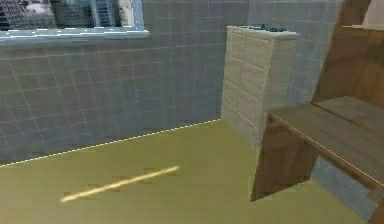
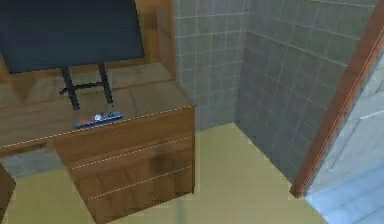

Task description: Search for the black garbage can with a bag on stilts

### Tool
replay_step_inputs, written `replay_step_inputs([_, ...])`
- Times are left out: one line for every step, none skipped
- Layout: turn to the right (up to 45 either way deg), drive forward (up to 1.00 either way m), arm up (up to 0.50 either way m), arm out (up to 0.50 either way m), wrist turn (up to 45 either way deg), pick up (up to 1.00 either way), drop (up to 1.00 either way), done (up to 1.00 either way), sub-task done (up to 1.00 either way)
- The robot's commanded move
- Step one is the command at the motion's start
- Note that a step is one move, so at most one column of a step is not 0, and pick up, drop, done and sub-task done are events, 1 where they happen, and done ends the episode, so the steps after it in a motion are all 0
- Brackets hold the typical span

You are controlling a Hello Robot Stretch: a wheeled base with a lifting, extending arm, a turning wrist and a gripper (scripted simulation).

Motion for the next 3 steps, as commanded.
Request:
replay_step_inputs([-45.0,0.0,0.0,0.0,0.0,0.0,0.0,0.0,0.0])
replay_step_inputs([-39.0,0.0,0.0,0.0,0.0,0.0,0.0,0.0,0.0])
replay_step_inputs([0.0,0.5,0.0,0.0,0.0,0.0,0.0,0.0,0.0])
